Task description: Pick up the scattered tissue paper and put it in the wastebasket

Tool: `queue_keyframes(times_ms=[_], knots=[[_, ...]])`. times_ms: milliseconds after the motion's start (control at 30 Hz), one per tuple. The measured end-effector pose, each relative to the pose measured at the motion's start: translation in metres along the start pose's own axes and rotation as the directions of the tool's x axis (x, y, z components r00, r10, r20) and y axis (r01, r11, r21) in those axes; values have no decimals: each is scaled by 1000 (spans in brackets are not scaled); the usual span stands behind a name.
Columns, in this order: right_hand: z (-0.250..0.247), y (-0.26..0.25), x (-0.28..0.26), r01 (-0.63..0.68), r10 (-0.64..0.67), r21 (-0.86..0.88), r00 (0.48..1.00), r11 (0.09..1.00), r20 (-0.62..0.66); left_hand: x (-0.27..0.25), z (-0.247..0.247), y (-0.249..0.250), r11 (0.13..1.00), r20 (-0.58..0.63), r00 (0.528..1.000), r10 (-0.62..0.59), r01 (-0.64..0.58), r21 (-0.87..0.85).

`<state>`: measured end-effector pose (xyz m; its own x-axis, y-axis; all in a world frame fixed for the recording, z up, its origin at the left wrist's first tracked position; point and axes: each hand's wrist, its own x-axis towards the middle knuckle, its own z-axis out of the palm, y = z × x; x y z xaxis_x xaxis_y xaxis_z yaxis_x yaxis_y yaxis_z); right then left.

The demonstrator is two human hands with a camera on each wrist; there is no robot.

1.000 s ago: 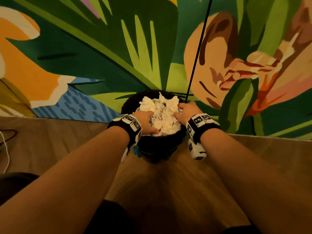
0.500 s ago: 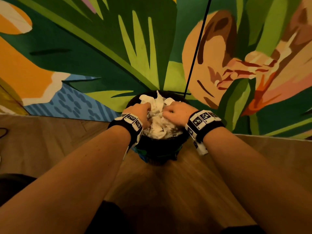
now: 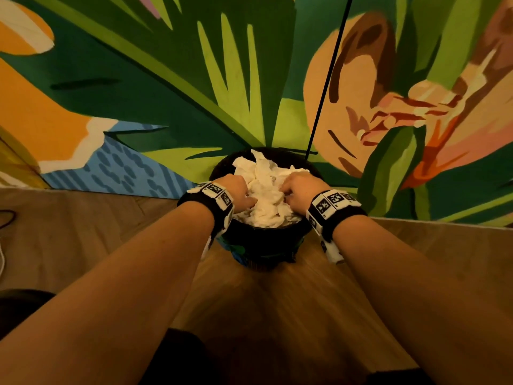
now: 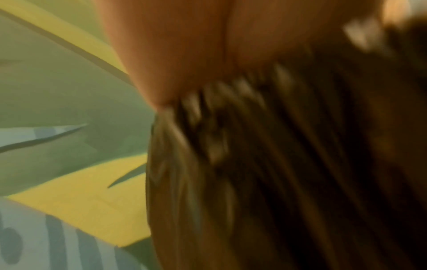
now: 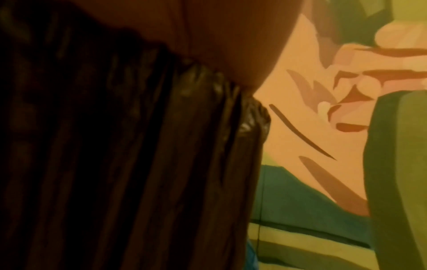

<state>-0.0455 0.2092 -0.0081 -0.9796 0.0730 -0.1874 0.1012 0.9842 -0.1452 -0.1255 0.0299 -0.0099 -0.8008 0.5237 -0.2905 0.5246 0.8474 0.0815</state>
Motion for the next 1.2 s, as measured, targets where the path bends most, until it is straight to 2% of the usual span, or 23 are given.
queue_keyframes(times_ms=[67,133,233,300,367,433,533,600,800,1000,1100,1200], knots=[[-1,6,-3,16,-18,-17,987,1000,-158,1,-8,-5,999,-23,999,31,-32,-9],[-3,12,-8,38,-12,102,971,994,-240,1,-17,-9,997,-79,995,56,-60,-54],[-11,22,-13,90,-5,294,960,952,-278,0,-26,-12,980,-165,984,73,-101,-170],[-17,26,-16,125,-22,336,956,933,-293,0,-27,-12,972,-209,971,116,-155,-178],[-24,29,-19,135,-20,350,950,927,-311,1,-28,-11,977,-187,972,140,-167,-135],[-27,30,-21,126,-48,320,969,939,-242,4,-25,-8,986,-89,986,138,-145,-81],[-18,24,-22,121,-116,179,993,976,-36,11,-12,-5,993,104,988,113,-109,-38],[-7,19,-20,111,-113,91,993,990,18,14,-3,-3,997,172,982,76,-70,-41],[15,11,-2,86,-82,-49,994,995,65,21,12,-2,1000,212,977,19,-23,14],[13,8,8,68,-62,-36,988,997,142,19,15,8,998,203,979,4,-15,55],[7,11,0,46,-48,28,995,999,90,14,0,5,1000,175,985,-3,4,-4],[-10,15,-12,44,-50,138,998,989,43,5,-25,2,982,151,988,-33,60,-176]])
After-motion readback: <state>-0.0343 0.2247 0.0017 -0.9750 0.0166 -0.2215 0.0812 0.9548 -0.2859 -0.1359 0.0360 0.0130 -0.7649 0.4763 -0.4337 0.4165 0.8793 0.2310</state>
